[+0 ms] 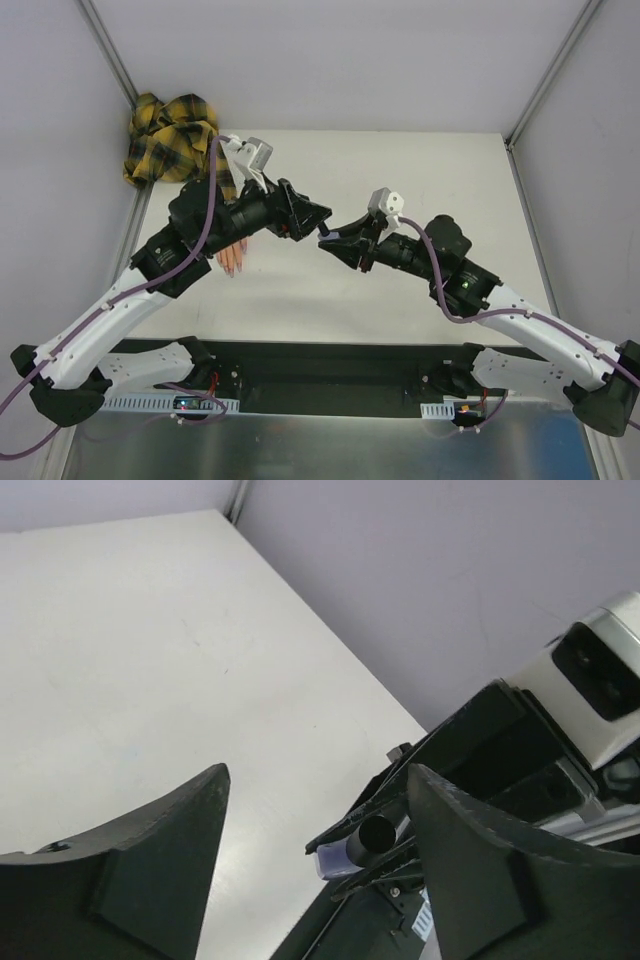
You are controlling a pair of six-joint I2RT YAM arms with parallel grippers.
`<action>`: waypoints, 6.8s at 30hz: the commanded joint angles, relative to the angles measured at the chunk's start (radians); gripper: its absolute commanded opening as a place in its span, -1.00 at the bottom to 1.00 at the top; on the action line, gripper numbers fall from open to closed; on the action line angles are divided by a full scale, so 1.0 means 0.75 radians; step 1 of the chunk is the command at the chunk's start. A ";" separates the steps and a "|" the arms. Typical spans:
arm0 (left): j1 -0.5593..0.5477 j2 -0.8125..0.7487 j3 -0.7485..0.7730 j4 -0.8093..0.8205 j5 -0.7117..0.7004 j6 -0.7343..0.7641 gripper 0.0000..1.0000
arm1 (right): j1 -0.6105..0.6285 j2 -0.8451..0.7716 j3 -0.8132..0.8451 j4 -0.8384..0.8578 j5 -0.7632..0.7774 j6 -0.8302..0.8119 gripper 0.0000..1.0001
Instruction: Paint the nails
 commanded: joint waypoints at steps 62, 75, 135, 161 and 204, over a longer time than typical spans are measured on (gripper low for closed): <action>-0.020 -0.039 -0.090 0.027 -0.083 -0.110 0.43 | 0.098 0.035 0.133 -0.086 0.407 -0.141 -1.00; -0.118 0.090 -0.041 0.025 -0.245 0.002 -0.77 | 0.123 0.004 0.113 -0.084 0.451 -0.177 -1.00; -0.054 0.137 0.250 -0.425 0.342 0.223 -0.29 | -0.071 0.037 0.115 -0.131 -0.279 -0.110 -1.00; -0.054 0.223 0.321 -0.509 0.260 0.252 -1.00 | -0.067 0.053 0.145 -0.222 -0.142 -0.141 0.16; 0.128 1.622 0.794 -0.040 -0.390 0.434 -1.00 | -0.313 -0.479 -0.266 -0.198 1.087 -0.024 0.58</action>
